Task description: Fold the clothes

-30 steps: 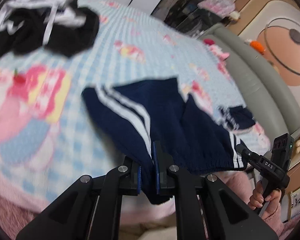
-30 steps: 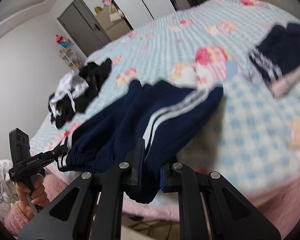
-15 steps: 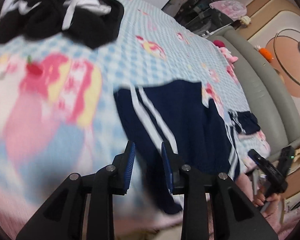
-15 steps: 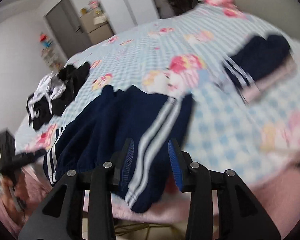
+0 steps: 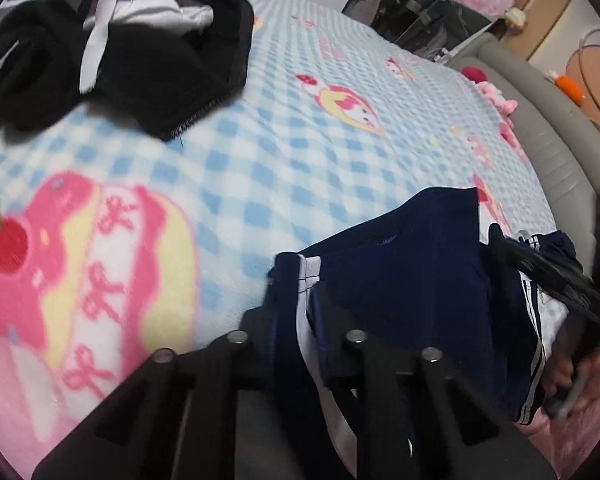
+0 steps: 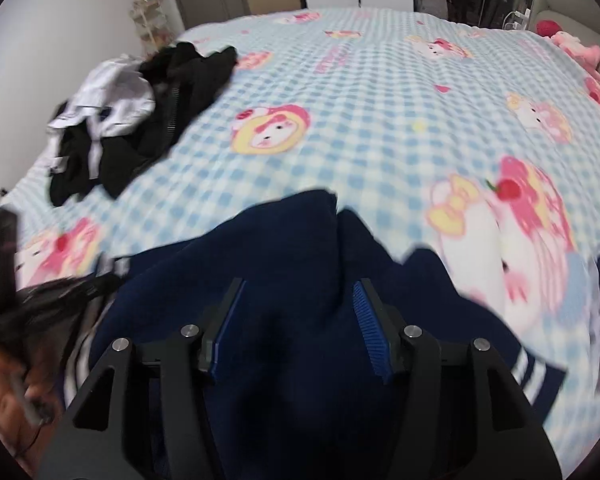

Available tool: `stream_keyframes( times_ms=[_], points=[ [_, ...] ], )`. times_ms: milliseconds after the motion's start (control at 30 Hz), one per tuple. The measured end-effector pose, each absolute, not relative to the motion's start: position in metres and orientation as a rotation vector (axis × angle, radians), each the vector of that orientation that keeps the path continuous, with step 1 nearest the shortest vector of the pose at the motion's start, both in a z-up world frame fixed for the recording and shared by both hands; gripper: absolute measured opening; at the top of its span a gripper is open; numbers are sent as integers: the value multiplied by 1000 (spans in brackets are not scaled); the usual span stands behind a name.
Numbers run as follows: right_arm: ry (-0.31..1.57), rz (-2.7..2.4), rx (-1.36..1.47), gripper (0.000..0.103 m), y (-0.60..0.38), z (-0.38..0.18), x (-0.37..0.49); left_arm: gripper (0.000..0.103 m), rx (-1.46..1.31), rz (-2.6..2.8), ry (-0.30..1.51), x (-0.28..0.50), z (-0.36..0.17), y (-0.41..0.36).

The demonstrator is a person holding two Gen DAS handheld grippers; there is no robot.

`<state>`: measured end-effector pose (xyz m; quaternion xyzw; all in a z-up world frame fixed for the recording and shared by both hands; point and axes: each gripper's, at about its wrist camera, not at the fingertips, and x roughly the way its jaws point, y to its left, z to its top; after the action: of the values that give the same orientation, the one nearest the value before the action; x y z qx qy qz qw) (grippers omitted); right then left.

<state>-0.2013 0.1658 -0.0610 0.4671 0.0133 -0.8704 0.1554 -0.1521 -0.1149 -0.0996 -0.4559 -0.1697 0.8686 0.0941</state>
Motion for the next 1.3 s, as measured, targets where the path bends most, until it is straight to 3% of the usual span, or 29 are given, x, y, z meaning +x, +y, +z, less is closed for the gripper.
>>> stream_keyframes(
  times_ms=[133, 233, 300, 333, 433, 500, 633, 733, 767, 800, 833, 867, 933, 1067, 1133, 1200, 1300],
  points=[
    [-30, -2533, 1336, 56, 165, -62, -222, 10, -1264, 2700, -448, -143, -79, -129],
    [-17, -2558, 1303, 63, 163, -59, -223, 11, -1264, 2756, -448, -138, -71, -144],
    [35, -2547, 1332, 64, 157, -67, -227, 18, -1351, 2685, -470, -142, -82, -150],
    [56, -2537, 1340, 64, 154, -71, -229, 26, -1386, 2656, -487, -143, -86, -154],
    [94, -2521, 1275, 64, 143, -66, -227, 31, -1398, 2648, -612, -138, -90, -170],
    [122, -2509, 1233, 64, 135, -62, -225, 46, -1346, 2681, -708, -133, -85, -186],
    [206, -2444, 1297, 64, 111, -78, -244, 46, -1359, 2651, -773, -139, -97, -194],
    [104, -2336, 1411, 64, 110, -103, -266, 43, -1351, 2616, -743, -148, -103, -181],
    [63, -2309, 1425, 56, 111, -108, -269, 39, -1351, 2611, -726, -151, -103, -177],
    [28, -2296, 1404, 47, 112, -107, -268, 20, -1345, 2611, -713, -152, -103, -173],
    [-2, -2285, 1381, 30, 113, -105, -267, 15, -1322, 2626, -716, -151, -100, -172],
    [-10, -2293, 1352, 22, 113, -98, -263, 12, -1294, 2644, -721, -150, -97, -171],
    [-15, -2314, 1281, 14, 112, -83, -256, 7, -1204, 2704, -706, -144, -81, -172],
    [38, -2369, 1195, 11, 102, -64, -260, 8, -1150, 2793, -626, -143, -66, -171],
    [86, -2390, 1196, 11, 94, -66, -267, 13, -1256, 2774, -628, -150, -79, -173],
    [131, -2406, 1210, 11, 87, -69, -275, 25, -1415, 2717, -636, -160, -101, -174],
    [65, -2364, 1389, 14, 93, -104, -283, 28, -1397, 2741, -653, -155, -96, -175]
  ],
)
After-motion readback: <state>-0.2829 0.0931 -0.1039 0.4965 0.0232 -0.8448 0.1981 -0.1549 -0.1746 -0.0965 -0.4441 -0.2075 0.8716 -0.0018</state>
